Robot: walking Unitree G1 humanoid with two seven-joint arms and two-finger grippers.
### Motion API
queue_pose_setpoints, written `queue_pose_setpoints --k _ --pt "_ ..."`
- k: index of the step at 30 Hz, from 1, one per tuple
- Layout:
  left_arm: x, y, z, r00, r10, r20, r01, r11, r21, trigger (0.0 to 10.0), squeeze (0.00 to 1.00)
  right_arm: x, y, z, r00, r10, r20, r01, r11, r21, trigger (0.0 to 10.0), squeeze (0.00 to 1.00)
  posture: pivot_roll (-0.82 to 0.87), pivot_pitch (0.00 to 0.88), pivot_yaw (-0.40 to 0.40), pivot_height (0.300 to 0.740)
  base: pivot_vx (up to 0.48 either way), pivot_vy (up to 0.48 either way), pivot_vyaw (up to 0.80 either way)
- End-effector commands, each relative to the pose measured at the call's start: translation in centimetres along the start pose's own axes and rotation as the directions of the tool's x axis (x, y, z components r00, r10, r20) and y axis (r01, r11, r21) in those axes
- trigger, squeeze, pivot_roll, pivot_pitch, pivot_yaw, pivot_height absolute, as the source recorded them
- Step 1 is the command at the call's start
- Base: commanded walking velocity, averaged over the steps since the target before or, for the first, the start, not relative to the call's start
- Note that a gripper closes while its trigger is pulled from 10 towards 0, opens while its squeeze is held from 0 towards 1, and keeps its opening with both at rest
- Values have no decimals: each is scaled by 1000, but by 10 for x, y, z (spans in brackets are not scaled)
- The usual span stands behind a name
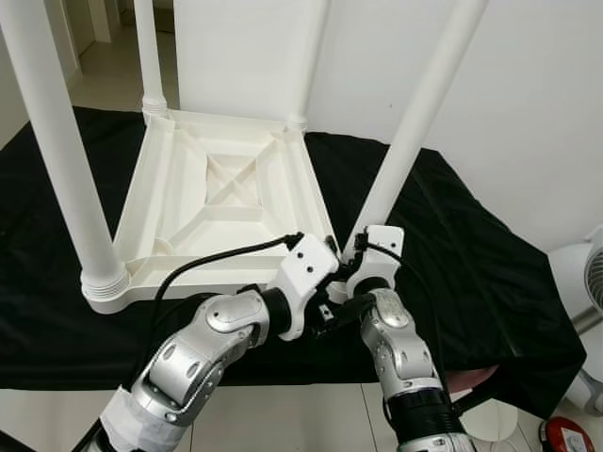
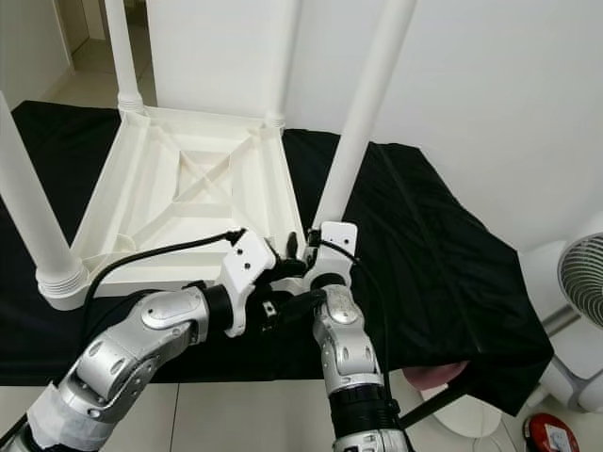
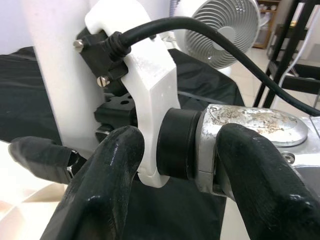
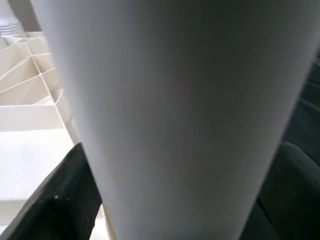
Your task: Building children table
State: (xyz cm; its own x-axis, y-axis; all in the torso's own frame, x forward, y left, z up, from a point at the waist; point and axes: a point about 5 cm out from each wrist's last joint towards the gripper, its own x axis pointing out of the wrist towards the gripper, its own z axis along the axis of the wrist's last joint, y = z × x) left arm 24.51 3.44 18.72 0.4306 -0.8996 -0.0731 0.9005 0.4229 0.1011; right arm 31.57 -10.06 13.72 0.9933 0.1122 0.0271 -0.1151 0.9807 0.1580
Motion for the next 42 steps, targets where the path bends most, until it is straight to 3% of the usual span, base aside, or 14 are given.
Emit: queue_pose_setpoints --k 1,3,4,9,10,11,14,19,22,32,33,36,37,42 --pt "2 -3 -5 999 -26 -29 25 1000 -8 10000 0 -2 -6 7 999 42 23 -42 999 3 10000 1000 32 0 -153 740 0 0 0" --pt "2 -3 -5 999 -26 -29 25 1000 -7 10000 0 -3 -9 7 998 61 19 -61 998 -2 10000 1000 30 0 -152 740 0 0 0" --pt "2 -3 -5 999 -25 -29 25 1000 -7 10000 0 -5 -12 6 995 99 5 -99 995 -2 10000 0 29 0 -152 740 0 0 0" --pt "2 -2 -4 999 -25 -28 25 1000 -4 10000 0 -12 -23 5 968 248 -21 -249 968 -34 10000 0 29 0 -150 740 0 0 0" --pt "2 -1 -4 999 -25 -28 25 1000 -1 10000 0 -15 -32 2 930 363 -51 -366 927 -82 10000 0 29 0 -146 740 0 0 0" --pt "2 -1 -4 999 -25 -28 25 1000 -1 10000 0 -15 -32 2 930 363 -51 -366 927 -82 10000 0 29 0 -146 740 0 0 0" --pt "2 0 -3 999 -26 -27 26 1000 3 10000 0 -16 -43 0 879 469 -89 -477 869 -132 10000 0 32 0 -144 740 0 0 0" --pt "2 2 -3 999 -24 -27 24 1000 7 10000 0 -12 -51 2 847 523 -98 -532 830 -165 10000 0 37 0 -138 740 0 0 0" --pt "2 2 -2 999 -24 -28 24 1000 13 10000 0 -4 -54 2 794 593 -131 -607 769 -200 10000 0 48 0 -137 740 0 0 0" --pt "2 3 -1 999 -21 -29 21 1000 19 10000 0 19 -54 0 761 617 -200 -649 724 -233 10000 0 61 0 -136 740 0 0 0" --pt "2 3 -1 999 -21 -29 21 1000 20 10000 0 23 -53 -2 758 615 -217 -652 720 -237 7412 0 63 0 -136 740 0 0 0" --pt "2 3 -1 999 -21 -30 21 1000 20 10000 0 26 -52 -3 756 614 -227 -654 718 -238 7412 0 63 0 -136 740 0 0 0" --pt "2 4 -1 999 -19 -30 20 1000 21 10000 0 27 -51 -6 750 615 -243 -661 710 -242 0 0 70 0 -141 740 0 0 0" --pt "2 4 -1 999 -19 -30 20 1000 21 10000 0 27 -51 -6 750 615 -243 -661 710 -242 0 0 70 0 -141 740 0 0 0"
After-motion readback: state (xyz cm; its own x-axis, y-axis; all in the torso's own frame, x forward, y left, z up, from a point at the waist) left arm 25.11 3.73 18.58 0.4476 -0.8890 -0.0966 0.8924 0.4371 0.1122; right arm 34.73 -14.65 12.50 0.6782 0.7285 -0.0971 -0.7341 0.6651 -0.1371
